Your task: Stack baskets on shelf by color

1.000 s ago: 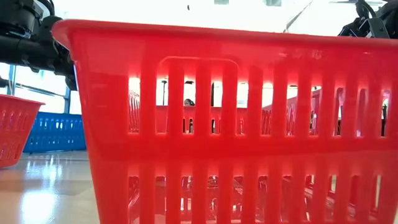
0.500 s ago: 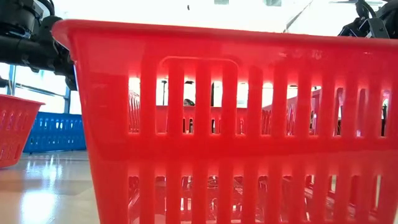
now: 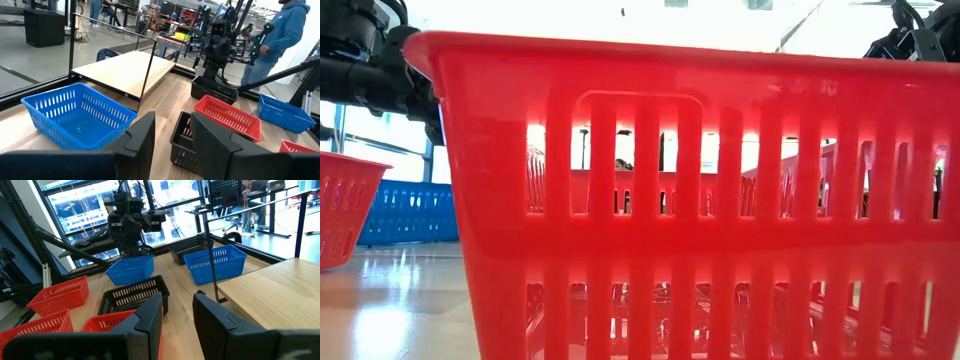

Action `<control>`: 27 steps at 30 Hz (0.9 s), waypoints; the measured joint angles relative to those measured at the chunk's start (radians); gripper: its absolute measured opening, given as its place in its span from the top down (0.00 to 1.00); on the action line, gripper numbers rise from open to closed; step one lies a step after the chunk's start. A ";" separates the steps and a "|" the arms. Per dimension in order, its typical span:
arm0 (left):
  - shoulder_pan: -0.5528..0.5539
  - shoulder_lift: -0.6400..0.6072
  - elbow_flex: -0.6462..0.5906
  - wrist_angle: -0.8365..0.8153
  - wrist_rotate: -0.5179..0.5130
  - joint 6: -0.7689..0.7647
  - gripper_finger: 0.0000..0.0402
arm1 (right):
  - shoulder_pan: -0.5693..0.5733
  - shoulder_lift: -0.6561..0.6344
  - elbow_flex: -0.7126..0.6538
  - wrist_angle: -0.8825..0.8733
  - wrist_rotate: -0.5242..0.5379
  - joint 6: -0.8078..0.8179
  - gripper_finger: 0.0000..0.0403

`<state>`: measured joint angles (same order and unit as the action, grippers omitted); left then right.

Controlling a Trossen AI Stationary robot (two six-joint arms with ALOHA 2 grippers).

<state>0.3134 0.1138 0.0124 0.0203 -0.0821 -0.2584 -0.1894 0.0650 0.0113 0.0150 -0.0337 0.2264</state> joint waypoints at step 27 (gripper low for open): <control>0.000 0.000 0.000 0.000 0.000 -0.043 0.71 | 0.000 0.000 0.000 0.000 0.000 0.000 0.76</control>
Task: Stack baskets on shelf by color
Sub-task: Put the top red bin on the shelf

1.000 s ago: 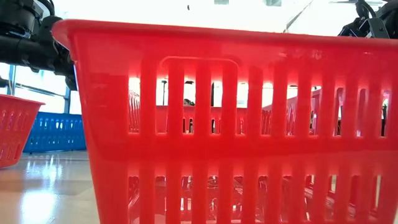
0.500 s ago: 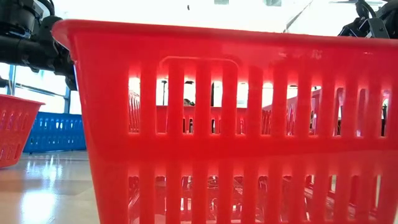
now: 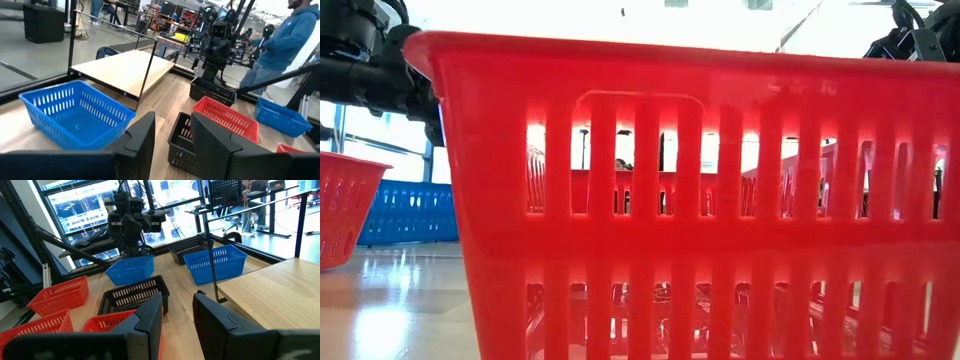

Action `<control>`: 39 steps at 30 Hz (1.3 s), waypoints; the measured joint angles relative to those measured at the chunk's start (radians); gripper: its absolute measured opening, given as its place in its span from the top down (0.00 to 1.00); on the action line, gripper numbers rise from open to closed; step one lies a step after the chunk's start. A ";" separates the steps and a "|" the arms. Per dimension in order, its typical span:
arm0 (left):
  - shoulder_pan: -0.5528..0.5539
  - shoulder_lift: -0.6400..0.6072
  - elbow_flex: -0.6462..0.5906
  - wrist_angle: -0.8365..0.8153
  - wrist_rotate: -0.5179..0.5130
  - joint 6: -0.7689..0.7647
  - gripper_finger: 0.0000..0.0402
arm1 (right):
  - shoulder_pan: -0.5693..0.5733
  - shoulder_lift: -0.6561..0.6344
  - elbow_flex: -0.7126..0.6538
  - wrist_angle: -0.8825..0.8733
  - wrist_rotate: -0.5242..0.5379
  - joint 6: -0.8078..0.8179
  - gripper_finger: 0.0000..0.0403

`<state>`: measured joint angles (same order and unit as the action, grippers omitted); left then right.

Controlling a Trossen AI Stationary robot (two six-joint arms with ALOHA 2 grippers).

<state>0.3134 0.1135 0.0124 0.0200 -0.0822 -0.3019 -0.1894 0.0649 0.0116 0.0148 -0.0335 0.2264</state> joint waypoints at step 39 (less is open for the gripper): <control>0.000 0.000 0.000 0.000 0.000 -0.245 0.71 | 0.000 0.131 0.358 -0.241 0.097 0.222 0.76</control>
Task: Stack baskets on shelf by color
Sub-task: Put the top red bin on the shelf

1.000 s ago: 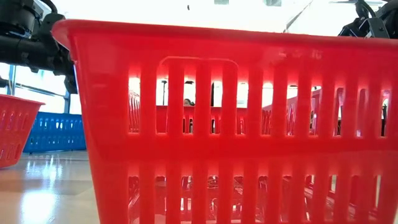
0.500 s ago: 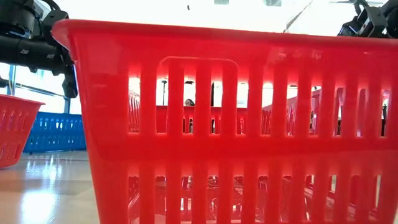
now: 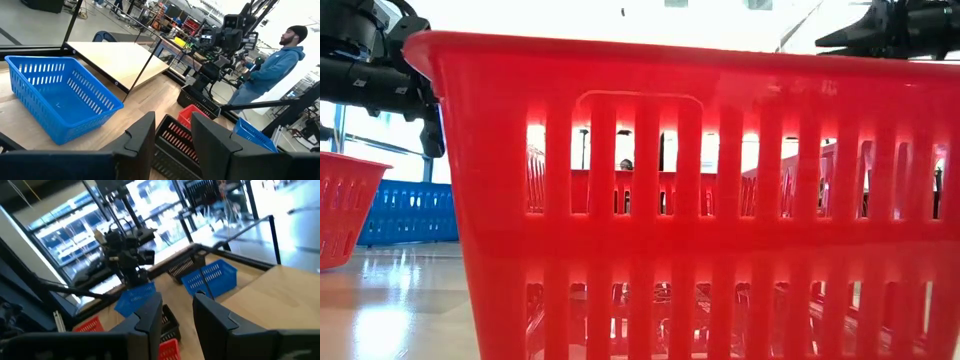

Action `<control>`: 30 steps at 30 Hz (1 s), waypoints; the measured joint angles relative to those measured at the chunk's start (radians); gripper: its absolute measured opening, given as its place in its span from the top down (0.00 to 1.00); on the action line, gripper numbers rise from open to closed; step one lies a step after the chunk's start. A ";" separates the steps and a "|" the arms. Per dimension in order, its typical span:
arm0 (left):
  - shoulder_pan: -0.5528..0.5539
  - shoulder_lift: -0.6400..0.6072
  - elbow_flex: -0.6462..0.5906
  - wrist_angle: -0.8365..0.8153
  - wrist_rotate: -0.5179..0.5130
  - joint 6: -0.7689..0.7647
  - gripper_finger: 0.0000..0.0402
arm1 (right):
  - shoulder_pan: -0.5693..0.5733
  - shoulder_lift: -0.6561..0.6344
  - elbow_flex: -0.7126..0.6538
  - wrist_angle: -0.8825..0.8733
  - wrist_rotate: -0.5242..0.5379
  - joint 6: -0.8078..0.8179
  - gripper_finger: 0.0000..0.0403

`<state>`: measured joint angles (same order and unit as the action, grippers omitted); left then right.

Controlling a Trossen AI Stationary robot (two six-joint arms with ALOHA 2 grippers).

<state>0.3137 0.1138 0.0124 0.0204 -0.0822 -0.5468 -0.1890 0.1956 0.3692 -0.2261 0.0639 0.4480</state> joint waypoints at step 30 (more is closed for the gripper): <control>0.000 0.000 0.000 0.000 0.000 0.000 0.71 | 0.279 0.761 0.524 -0.369 -0.046 0.068 0.76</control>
<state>0.3134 0.1139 0.0124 0.0204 -0.0822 -0.5468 0.0899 0.9563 0.8931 -0.5947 0.0175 0.5156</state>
